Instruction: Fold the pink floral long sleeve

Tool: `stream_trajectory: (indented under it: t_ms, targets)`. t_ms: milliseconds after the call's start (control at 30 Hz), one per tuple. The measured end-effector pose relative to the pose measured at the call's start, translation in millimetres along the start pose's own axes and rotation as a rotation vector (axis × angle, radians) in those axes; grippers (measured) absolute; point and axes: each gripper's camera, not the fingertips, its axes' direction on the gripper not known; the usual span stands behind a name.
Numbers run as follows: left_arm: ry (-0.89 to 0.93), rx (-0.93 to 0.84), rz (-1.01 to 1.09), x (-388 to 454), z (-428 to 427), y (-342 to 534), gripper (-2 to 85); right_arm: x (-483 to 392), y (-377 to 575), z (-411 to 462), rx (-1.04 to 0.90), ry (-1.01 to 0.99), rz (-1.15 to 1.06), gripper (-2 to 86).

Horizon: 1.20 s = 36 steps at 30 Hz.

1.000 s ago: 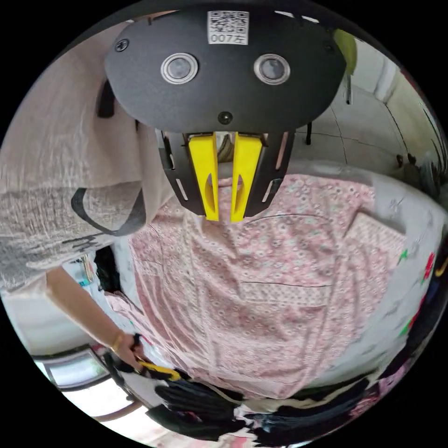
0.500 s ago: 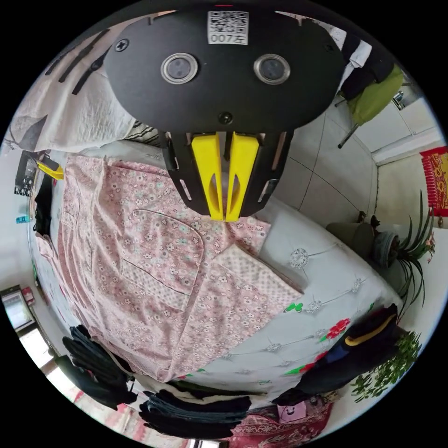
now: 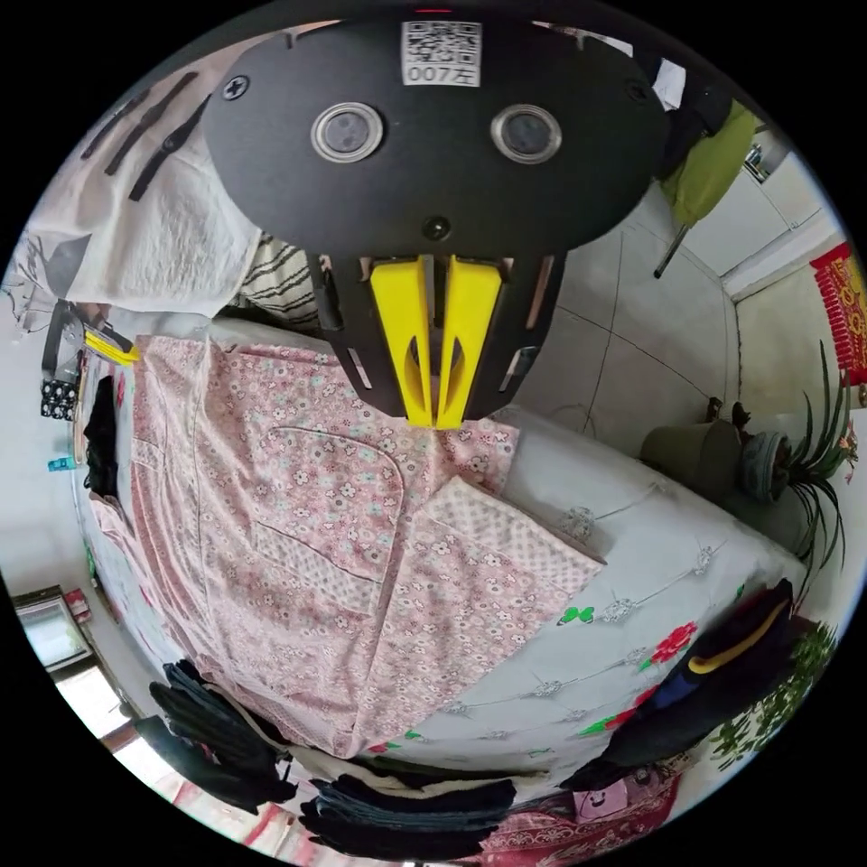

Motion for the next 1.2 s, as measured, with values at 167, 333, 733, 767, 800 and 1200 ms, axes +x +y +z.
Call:
stream_trajectory:
  t_ms: [167,333,733,767,800,1200]
  targets:
    - [0.066,0.133,0.015,-25.8,-39.2,3.8,8.0,-47.2,1.7,-54.0,0.221,0.066,0.017,3.6]
    - [-0.018,0.089,0.203,-31.8,-32.3,-44.4,10.9,-120.2,-59.0,-39.7,0.221,0.013,-0.163,5.0]
    - [0.218,0.160,0.124,-106.8,-70.6,-111.2,-0.1,-208.4,-114.4,44.8,0.011,0.013,-0.292,5.7]
    - [0.240,0.189,0.095,-117.2,-77.8,-115.3,-0.2,-211.7,-113.6,44.4,0.011,0.025,-0.298,5.7]
    - [0.259,0.251,0.032,-139.2,-93.4,-125.2,-0.3,-213.3,-113.2,44.1,0.013,0.031,-0.301,5.6]
    - [0.281,0.720,-0.212,-236.8,-234.0,-250.5,-0.6,-225.7,-108.2,33.6,0.016,0.082,-0.251,5.4]
